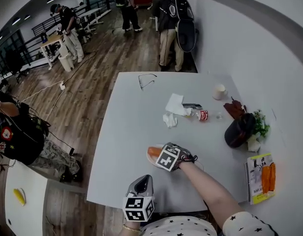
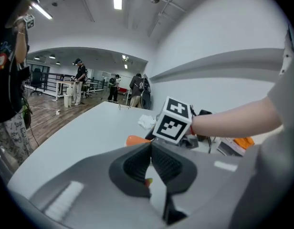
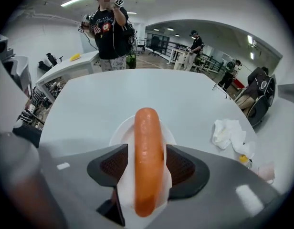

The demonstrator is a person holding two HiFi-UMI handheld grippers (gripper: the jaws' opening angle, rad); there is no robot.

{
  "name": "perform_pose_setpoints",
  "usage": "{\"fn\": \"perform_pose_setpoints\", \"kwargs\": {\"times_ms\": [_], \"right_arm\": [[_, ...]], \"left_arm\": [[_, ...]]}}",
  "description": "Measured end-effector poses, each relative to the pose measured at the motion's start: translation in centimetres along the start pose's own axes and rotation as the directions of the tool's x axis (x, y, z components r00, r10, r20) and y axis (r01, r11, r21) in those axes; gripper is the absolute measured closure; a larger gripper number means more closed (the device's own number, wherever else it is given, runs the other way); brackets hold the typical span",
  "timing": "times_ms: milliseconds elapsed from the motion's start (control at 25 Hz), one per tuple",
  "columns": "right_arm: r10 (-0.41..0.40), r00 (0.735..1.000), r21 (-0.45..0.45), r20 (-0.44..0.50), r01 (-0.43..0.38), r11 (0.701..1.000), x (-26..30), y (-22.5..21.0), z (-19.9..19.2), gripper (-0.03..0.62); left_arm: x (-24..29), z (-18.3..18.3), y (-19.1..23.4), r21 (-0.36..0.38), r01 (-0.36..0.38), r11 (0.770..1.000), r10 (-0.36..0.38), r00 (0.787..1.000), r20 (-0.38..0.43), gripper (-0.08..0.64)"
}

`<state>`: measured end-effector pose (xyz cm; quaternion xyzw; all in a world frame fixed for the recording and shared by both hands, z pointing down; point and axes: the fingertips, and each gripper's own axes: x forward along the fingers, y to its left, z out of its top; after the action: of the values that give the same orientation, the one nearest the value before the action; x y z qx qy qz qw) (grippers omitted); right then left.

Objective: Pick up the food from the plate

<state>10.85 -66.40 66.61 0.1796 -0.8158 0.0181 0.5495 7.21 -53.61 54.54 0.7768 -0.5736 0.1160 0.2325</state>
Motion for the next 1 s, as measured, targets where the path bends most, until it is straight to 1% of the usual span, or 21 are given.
{"fn": "perform_pose_setpoints", "kwargs": {"times_ms": [80, 200, 400, 560, 680, 800, 880, 1000], "right_arm": [[0.021, 1.0, -0.031, -0.022, -0.022, 0.999, 0.9, -0.2, 0.1, 0.363], [0.054, 0.997, -0.058, -0.048, -0.057, 0.997, 1.8, -0.1, 0.2, 0.373], [0.082, 0.996, -0.056, -0.045, -0.085, 0.995, 2.2, -0.3, 0.4, 0.376], [0.065, 0.998, -0.018, -0.025, -0.066, 0.998, 1.8, -0.2, 0.2, 0.377], [0.026, 0.998, 0.04, 0.057, -0.028, 0.999, 0.5, -0.2, 0.1, 0.377], [-0.026, 0.983, 0.139, 0.181, 0.0, 0.99, -2.0, -0.5, 0.5, 0.377], [-0.075, 0.96, 0.209, 0.271, 0.017, 0.978, -4.4, -0.5, 0.7, 0.377], [-0.142, 0.907, 0.333, 0.396, 0.002, 0.943, -8.3, 0.2, 0.9, 0.377]], "left_arm": [[0.1, -0.1, 0.0, -0.001, -0.004, 1.0, 0.004, 1.0, -0.008, 0.552], [0.2, -0.5, -0.1, 0.002, -0.01, 1.0, 0.01, 1.0, -0.022, 0.552], [0.4, -0.8, 0.0, 0.002, -0.021, 1.0, 0.021, 0.999, -0.027, 0.552], [0.3, -0.4, -0.1, 0.009, -0.024, 1.0, 0.025, 0.999, -0.026, 0.552], [0.4, 0.1, -0.3, 0.014, -0.026, 1.0, 0.027, 0.999, -0.019, 0.552], [0.7, 0.6, -0.4, 0.021, -0.028, 0.999, 0.028, 1.0, -0.012, 0.552], [0.8, 0.8, -0.5, 0.029, -0.026, 0.999, 0.026, 1.0, -0.008, 0.552], [1.1, 1.3, -0.7, 0.038, -0.025, 0.999, 0.025, 1.0, 0.008, 0.552]]}}
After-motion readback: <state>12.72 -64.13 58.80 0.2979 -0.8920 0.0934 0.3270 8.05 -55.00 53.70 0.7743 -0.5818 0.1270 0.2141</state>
